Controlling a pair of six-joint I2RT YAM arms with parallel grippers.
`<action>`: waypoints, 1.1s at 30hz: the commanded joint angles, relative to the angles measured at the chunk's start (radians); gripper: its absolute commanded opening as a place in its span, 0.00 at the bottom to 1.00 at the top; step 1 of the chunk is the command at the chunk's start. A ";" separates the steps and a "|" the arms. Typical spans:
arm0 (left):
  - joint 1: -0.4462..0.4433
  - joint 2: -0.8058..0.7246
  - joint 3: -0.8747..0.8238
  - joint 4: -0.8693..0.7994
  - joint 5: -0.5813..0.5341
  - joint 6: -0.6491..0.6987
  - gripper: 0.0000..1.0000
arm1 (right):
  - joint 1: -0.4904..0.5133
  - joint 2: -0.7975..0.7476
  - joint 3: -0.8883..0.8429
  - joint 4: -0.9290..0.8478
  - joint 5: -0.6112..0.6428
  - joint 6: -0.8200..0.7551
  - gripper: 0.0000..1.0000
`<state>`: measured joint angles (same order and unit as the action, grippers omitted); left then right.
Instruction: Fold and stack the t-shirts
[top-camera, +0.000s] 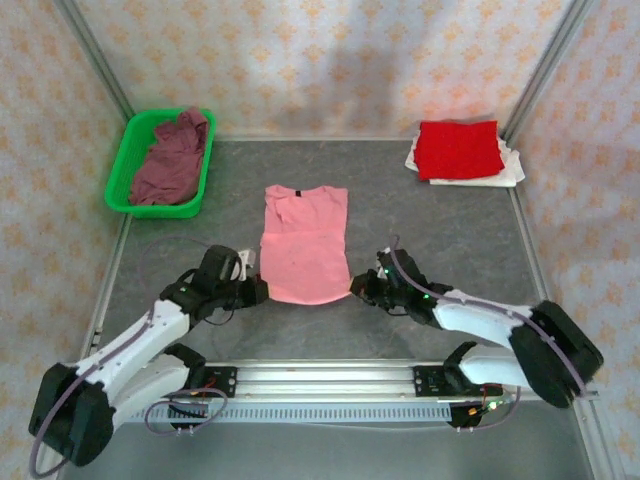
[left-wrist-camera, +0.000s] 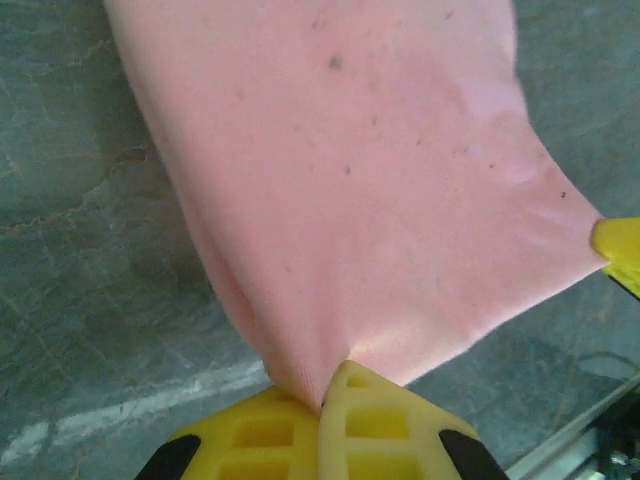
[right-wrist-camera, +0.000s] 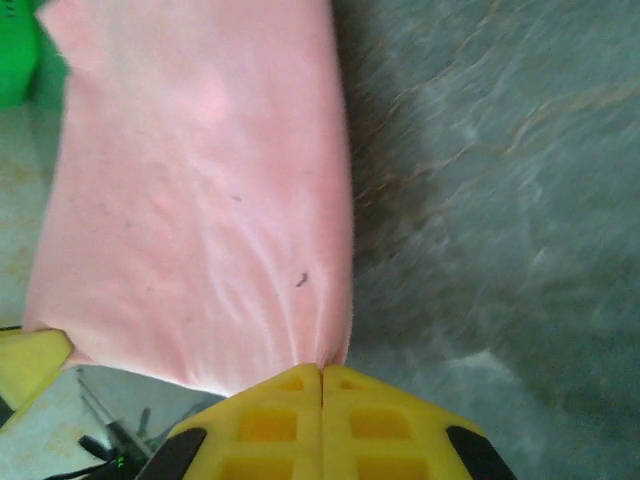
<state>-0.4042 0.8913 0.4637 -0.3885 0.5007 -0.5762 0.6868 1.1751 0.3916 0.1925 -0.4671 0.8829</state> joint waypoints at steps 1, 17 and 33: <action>0.001 -0.037 0.070 -0.114 -0.029 -0.008 0.00 | 0.001 -0.103 0.061 -0.119 0.150 -0.009 0.00; 0.244 0.475 0.600 -0.005 0.052 0.100 0.00 | -0.203 0.353 0.698 -0.248 0.075 -0.288 0.00; 0.334 0.963 1.049 0.001 0.054 0.182 0.00 | -0.298 0.806 1.135 -0.279 0.022 -0.305 0.00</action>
<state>-0.0883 1.7916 1.4036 -0.3817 0.5438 -0.4374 0.4179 1.9312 1.4647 -0.0719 -0.4416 0.5854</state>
